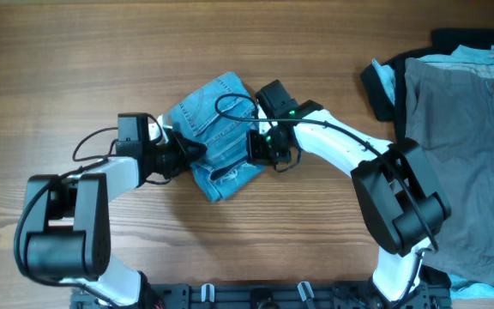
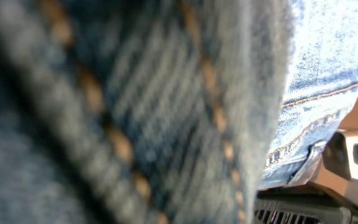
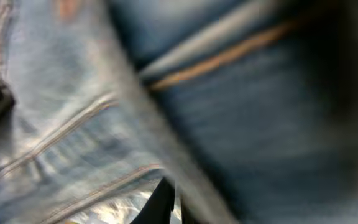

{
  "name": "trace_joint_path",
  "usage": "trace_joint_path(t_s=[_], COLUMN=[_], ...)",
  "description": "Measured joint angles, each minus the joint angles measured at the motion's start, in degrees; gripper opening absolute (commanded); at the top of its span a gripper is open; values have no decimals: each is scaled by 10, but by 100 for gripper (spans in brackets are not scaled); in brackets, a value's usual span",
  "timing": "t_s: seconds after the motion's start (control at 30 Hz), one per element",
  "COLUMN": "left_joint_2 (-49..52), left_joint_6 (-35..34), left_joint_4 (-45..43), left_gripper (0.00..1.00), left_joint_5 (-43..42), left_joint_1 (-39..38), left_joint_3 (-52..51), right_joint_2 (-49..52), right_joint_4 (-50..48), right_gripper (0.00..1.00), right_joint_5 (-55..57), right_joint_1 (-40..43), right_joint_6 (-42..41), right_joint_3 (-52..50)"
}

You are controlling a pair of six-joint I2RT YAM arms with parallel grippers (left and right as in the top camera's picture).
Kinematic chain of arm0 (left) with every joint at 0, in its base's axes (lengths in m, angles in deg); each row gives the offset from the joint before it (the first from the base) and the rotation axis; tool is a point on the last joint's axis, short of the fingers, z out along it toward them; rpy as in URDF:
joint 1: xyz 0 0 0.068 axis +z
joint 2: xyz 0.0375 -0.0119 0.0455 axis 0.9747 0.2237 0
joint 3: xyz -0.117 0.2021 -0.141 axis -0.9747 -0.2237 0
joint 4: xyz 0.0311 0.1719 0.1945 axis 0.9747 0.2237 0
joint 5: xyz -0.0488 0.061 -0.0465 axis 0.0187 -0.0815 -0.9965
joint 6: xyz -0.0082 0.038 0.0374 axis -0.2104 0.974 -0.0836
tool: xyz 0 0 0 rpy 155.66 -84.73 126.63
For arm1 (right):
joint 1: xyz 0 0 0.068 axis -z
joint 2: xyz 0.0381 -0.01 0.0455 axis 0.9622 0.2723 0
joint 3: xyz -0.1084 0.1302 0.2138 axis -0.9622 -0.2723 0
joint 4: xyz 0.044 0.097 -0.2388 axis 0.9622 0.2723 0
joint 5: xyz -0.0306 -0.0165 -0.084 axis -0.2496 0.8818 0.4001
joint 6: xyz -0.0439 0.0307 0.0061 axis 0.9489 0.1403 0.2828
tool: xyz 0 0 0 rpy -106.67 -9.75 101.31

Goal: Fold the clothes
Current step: 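Carry the folded jeans with the left gripper to the upper left and release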

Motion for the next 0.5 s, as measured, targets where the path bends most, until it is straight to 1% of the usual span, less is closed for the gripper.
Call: trace_joint_path(t_s=[0.1,0.17,0.23,0.27,0.3,0.37,0.43,0.5], left_joint_2=[-39,-90,-146,-163,-203,-238,-259,-255], left_joint_6=[25,34,37,37,38,38,39,41], left_joint_4=[96,169,201,204,203,192,137,88], left_gripper=[4,4,4,4,4,4,4,4], left_joint_5=[2,-3,-9,-11,-10,-4,3,7], left_joint_1=[21,50,74,80,98,124,164,192], left_joint_3=[2,5,24,35,67,105,142,154], right_joint_2=[-27,-90,-163,-207,-236,-277,-294,-292], right_joint_4=[28,34,29,21,16,12,12,12], right_gripper=[11,13,14,14,14,14,14,14], right_joint_5=[0,0,2,3,3,5,5,8], right_joint_1=[10,26,42,52,58,66,66,66], right_joint_6=[23,44,54,60,62,64,65,66], right_joint_3=[-5,-7,-7,-7,-6,-5,-4,-4])
